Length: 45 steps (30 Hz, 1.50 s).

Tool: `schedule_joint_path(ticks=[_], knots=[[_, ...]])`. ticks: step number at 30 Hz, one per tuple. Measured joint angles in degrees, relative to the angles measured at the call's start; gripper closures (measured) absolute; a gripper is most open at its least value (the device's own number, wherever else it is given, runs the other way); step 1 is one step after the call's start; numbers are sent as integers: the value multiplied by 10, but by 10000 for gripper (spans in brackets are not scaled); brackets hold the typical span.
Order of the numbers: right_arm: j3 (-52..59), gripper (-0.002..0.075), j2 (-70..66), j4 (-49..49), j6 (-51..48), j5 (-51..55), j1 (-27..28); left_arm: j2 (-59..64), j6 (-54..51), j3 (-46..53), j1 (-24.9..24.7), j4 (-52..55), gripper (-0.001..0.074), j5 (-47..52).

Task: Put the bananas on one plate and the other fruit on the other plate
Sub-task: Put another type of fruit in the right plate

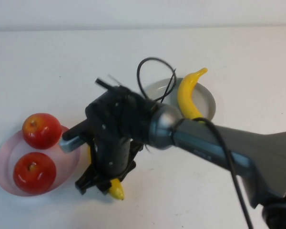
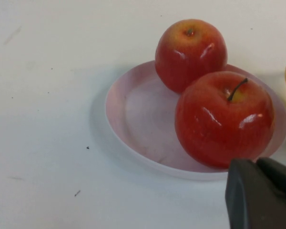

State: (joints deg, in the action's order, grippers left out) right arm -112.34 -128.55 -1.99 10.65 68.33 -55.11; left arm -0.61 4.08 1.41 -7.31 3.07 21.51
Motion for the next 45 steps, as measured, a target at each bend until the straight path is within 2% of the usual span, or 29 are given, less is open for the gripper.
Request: schedule_joint_path(ticks=[4,8,14,18,29,37,45], knots=[[0,420,38,20,0,7,28,0,0,0,0,0,737,0],[-8,420,66,53,0,-14,78,0,0,0,0,0,737,0],[-21,420,41,69,0,-56,167,0,0,0,0,0,737,0],[-29,420,11,71,-1,-58,199,0,0,0,0,0,737,0],[-51,421,-25,67,-2,-33,209,0,0,0,0,0,737,0],[-51,321,-26,66,-3,-2,209,0,0,0,0,0,737,0],[-51,327,19,58,-3,18,205,0,0,0,0,0,737,0]])
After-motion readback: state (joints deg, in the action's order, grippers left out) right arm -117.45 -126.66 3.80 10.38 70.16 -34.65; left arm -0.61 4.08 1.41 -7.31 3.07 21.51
